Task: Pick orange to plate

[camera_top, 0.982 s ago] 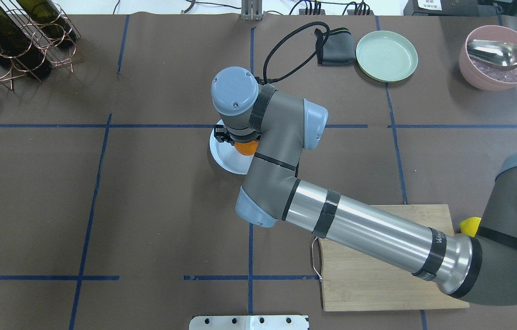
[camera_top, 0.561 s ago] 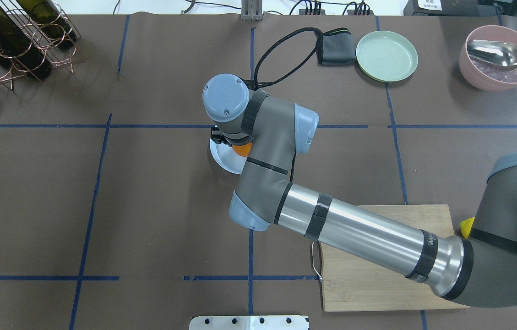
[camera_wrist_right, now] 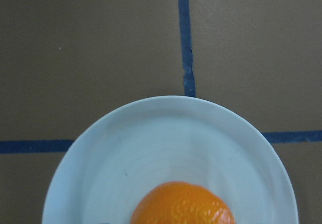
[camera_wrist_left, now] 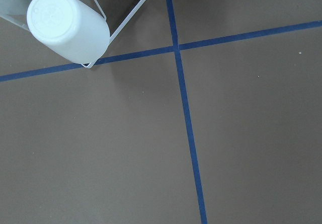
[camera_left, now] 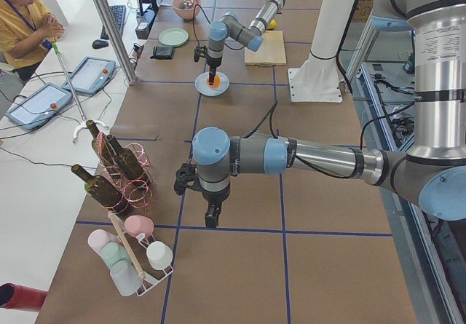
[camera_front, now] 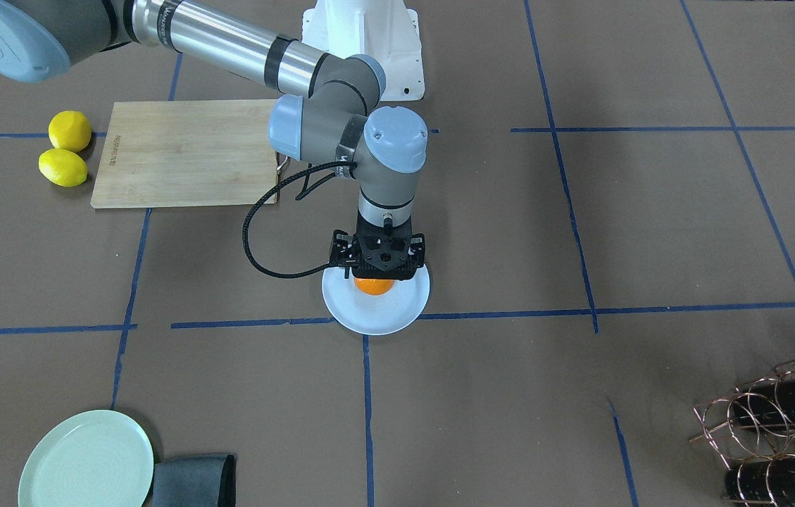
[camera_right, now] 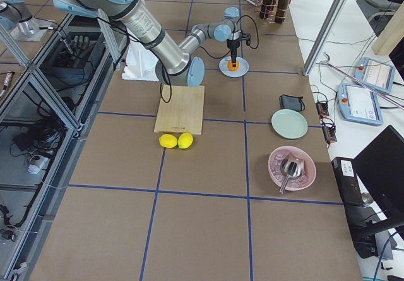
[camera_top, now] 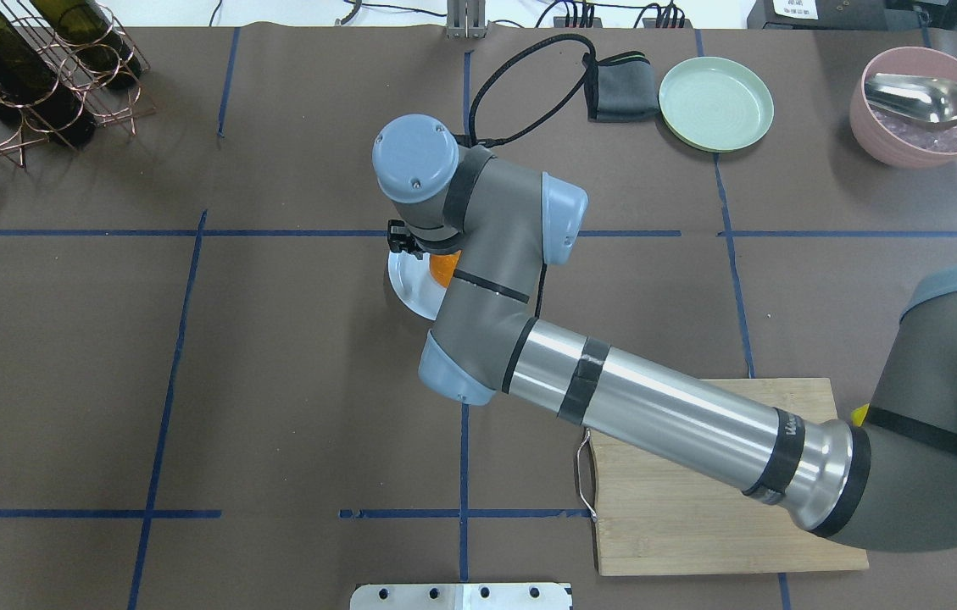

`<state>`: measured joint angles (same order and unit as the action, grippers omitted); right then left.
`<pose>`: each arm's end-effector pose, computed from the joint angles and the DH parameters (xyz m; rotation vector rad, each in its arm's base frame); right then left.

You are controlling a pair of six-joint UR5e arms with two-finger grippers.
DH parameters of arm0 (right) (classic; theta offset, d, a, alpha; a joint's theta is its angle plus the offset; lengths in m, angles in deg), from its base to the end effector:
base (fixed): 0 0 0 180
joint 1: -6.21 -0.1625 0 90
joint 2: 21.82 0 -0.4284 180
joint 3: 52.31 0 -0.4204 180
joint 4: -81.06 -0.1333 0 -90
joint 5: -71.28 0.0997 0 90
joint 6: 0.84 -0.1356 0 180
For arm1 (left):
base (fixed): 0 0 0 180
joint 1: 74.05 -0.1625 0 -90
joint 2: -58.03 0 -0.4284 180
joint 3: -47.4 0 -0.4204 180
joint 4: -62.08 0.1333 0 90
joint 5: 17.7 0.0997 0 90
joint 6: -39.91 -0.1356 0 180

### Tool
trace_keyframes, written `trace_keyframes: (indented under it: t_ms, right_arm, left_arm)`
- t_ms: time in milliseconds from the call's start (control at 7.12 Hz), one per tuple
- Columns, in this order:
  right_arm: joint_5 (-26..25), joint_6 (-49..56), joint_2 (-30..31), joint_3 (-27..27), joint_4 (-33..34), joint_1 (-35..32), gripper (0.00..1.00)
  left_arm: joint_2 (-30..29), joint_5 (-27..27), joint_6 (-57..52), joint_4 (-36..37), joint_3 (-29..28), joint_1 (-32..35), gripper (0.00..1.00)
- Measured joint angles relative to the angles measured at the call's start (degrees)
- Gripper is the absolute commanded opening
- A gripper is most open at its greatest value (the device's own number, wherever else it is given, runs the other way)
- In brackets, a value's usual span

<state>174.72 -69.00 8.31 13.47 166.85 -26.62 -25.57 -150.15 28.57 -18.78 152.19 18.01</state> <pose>-0.6785 -0.5589 0.1699 0.1181 -0.7186 0.1017 -0.0585 -0.4647 0.6282 0.0741 0.7380 0.1496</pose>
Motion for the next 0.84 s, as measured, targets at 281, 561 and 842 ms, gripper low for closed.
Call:
trace_keyframes:
  t_ms: [281, 561, 842]
  right_arm:
    - [9.4, 8.2, 0.2, 3.8, 6.4, -7.5, 1.00]
    - [14.6, 25.3, 7.3, 17.3, 20.4, -16.2, 1.00]
    - [21.6, 47.4, 24.5, 32.7, 24.9, -28.8, 1.00]
  left_arm:
    - [0.0, 0.0, 0.0, 0.0, -0.3, 0.0, 1.00]
    - [0.1, -0.4, 0.0, 0.5, -0.8, 0.0, 1.00]
    - [0.1, -0.9, 0.1, 1.0, -0.9, 0.0, 1.00]
